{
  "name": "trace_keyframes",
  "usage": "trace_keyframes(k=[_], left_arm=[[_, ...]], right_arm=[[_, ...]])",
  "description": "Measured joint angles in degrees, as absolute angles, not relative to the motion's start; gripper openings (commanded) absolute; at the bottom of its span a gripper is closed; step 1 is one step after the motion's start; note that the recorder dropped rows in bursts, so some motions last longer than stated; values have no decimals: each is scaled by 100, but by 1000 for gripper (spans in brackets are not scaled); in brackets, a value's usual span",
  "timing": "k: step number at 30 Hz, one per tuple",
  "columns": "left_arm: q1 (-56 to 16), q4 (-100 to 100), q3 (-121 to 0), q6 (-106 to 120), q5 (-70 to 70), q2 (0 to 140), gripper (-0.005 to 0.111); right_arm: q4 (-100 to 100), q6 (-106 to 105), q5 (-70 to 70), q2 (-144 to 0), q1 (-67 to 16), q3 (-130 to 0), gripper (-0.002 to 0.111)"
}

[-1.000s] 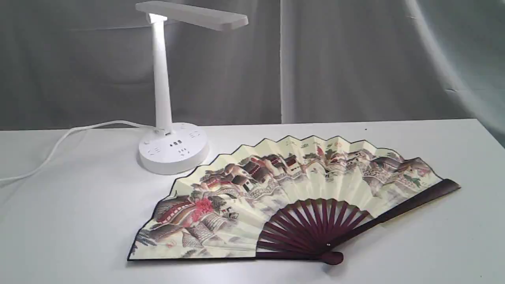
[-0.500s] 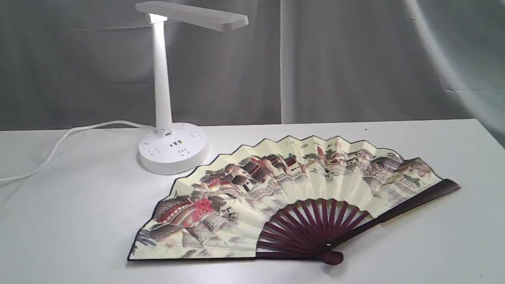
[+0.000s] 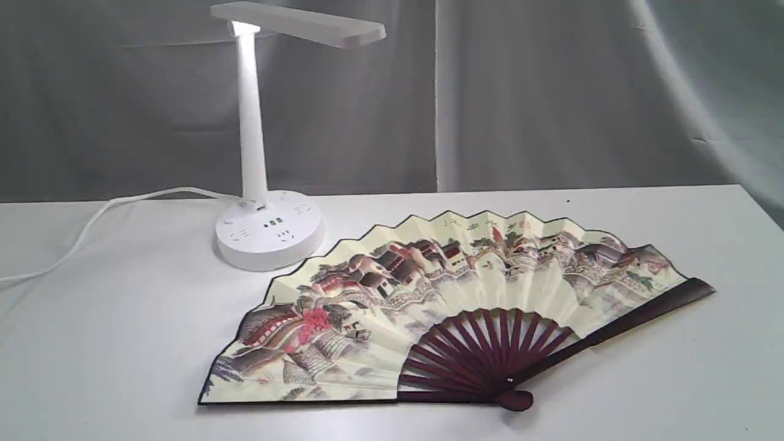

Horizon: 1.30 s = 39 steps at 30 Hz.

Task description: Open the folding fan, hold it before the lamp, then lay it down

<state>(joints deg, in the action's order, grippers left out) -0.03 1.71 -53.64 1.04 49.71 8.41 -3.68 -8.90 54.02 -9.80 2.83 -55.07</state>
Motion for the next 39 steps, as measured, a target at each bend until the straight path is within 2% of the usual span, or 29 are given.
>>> trace_keyframes(k=[8, 17, 21, 32, 39], left_arm=[[-3, 171, -5364, 0, 5165, 78, 0], [-3, 185, -5364, -48, 5496, -2, 0], [-3, 296, -5238, -59, 5191, -2, 0], [-3, 259, -3193, -67, 3370, 18, 0], [-3, 234, -1854, -67, 2311, 15, 0]], right_arm=[[-355, -890, 5982, -31, 269, -5528, 0], [-366, -890, 6381, -10, 222, -5524, 0], [-250, -890, 6206, -10, 222, -5238, 0], [143, -879, 4882, -21, 222, -3399, 0], [164, -879, 3508, -20, 222, -2083, 0]])
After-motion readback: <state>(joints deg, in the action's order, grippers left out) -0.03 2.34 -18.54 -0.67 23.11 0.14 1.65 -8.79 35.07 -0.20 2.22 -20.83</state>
